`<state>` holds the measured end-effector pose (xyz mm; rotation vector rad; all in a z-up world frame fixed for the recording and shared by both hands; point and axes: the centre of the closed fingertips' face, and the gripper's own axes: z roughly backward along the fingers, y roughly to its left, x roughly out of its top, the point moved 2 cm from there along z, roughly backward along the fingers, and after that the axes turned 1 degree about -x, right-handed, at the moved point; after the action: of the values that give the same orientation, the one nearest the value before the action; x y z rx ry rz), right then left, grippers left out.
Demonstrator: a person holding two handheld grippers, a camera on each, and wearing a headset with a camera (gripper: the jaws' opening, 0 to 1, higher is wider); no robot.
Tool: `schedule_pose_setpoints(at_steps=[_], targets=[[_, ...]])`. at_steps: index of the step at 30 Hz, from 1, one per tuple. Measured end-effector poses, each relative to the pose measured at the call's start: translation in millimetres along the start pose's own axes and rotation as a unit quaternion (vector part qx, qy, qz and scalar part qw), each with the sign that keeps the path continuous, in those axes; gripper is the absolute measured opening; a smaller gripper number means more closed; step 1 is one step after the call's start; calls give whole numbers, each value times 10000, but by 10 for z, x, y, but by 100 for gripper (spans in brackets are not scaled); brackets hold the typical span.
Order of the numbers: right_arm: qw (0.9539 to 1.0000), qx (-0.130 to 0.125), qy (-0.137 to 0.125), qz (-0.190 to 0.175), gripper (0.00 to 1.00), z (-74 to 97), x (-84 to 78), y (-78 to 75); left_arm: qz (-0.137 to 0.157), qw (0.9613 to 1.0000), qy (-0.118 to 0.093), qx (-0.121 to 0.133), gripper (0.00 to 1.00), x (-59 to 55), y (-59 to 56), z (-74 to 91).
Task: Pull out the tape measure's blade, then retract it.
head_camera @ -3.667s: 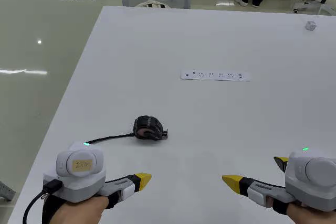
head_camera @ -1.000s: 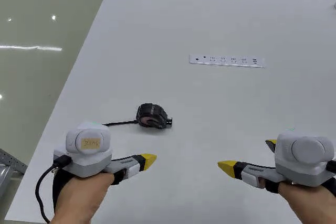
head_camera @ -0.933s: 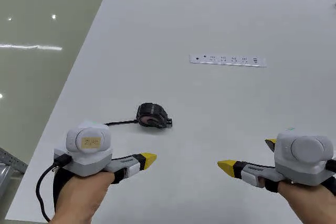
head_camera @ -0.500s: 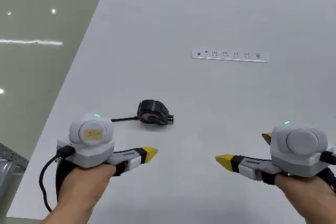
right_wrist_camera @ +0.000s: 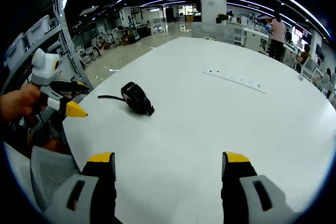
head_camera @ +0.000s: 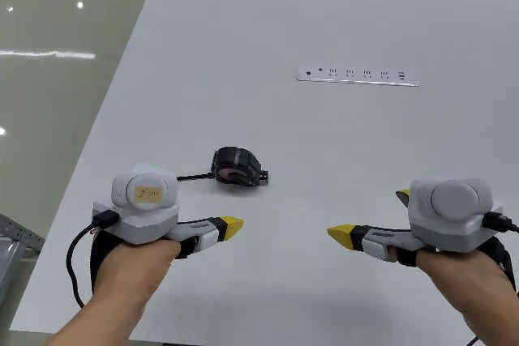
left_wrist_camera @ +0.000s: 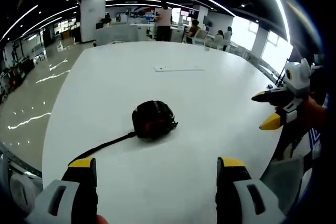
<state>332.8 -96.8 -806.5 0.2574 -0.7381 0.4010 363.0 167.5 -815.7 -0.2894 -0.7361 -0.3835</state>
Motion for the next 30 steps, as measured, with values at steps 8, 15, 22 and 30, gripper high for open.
schedule_pose_setpoints(at_steps=[8, 15, 22, 30], targets=[[9998, 98, 98, 106, 85, -133, 6, -21, -106, 9999, 89, -79, 92, 21, 7, -147], [9995, 194, 174, 200, 85, -234, 14, 1, -179, 9997, 101, -103, 91, 78, 23, -221], [9993, 252, 182, 230, 84, -323, 61, -12, -215, 9996, 135, -112, 91, 105, 42, -268], [9988, 322, 230, 284, 83, -415, 80, -15, -314, 9993, 134, -131, 90, 129, 56, -331]])
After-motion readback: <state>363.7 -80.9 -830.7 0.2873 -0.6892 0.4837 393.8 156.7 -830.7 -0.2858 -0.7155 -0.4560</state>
